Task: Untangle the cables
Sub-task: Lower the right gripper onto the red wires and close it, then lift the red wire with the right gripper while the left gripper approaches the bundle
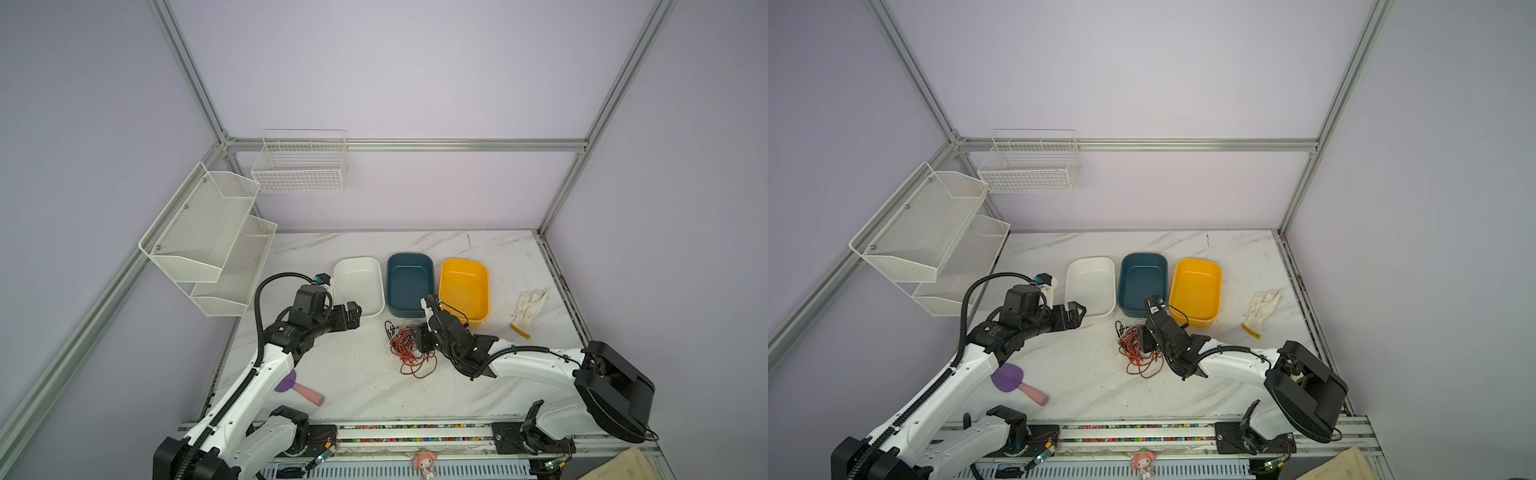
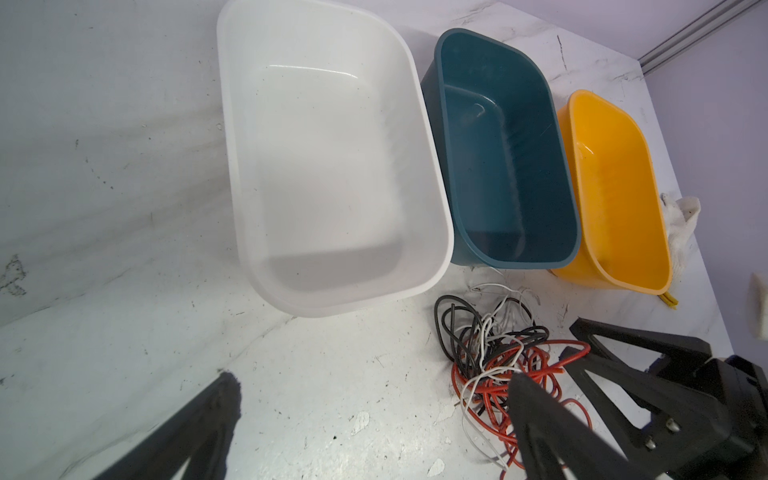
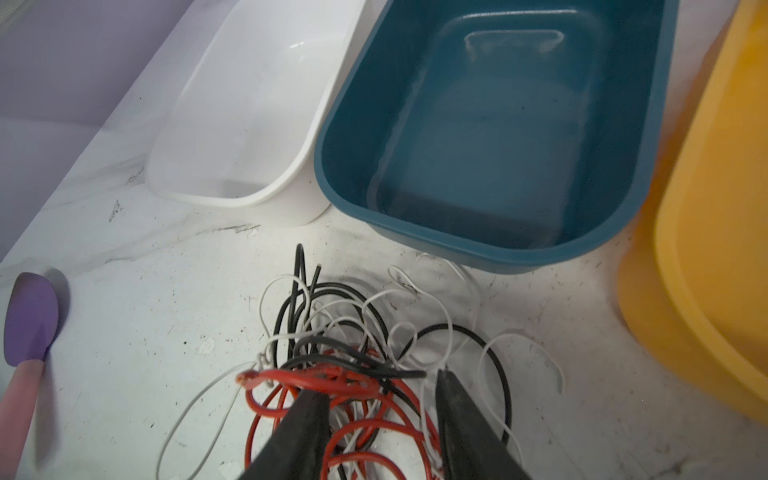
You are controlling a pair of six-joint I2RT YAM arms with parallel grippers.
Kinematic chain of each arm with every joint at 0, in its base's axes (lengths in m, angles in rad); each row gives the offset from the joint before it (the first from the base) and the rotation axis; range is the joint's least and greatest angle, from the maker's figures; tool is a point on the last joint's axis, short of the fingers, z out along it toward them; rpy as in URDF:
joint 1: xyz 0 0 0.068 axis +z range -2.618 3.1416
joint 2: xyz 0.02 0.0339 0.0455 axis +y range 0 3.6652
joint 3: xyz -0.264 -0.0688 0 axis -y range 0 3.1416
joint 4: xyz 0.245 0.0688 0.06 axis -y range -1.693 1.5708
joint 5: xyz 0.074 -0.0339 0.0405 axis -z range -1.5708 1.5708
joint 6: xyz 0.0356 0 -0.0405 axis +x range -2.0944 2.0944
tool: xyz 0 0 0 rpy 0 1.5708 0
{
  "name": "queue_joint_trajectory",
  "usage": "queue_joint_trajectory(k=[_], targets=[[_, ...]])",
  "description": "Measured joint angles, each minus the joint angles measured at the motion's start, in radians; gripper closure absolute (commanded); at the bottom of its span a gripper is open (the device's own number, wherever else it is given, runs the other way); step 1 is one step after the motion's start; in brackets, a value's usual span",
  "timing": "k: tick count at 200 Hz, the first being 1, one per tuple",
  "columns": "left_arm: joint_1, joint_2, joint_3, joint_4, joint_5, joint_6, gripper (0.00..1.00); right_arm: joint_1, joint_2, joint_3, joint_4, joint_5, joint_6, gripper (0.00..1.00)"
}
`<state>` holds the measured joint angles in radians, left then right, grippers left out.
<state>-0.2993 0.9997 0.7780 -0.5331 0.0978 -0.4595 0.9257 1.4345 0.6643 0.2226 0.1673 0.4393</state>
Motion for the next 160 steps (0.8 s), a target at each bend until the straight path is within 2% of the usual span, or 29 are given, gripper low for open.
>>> queue_joint_trajectory(k=[15, 77, 160], targets=[[-0.005, 0.000, 0.000, -0.003, -0.001, 0.000, 0.00, 0.000, 0.005, 0.000, 0.031, 0.011, -0.014, 0.60], [-0.018, 0.011, 0.002, -0.009, 0.000, 0.007, 0.00, 0.000, 0.064, -0.003, 0.137, 0.032, -0.076, 0.62], [-0.042, 0.052, 0.029, -0.016, 0.011, 0.008, 0.00, 0.000, 0.050, -0.072, 0.276, 0.019, -0.138, 0.86]])
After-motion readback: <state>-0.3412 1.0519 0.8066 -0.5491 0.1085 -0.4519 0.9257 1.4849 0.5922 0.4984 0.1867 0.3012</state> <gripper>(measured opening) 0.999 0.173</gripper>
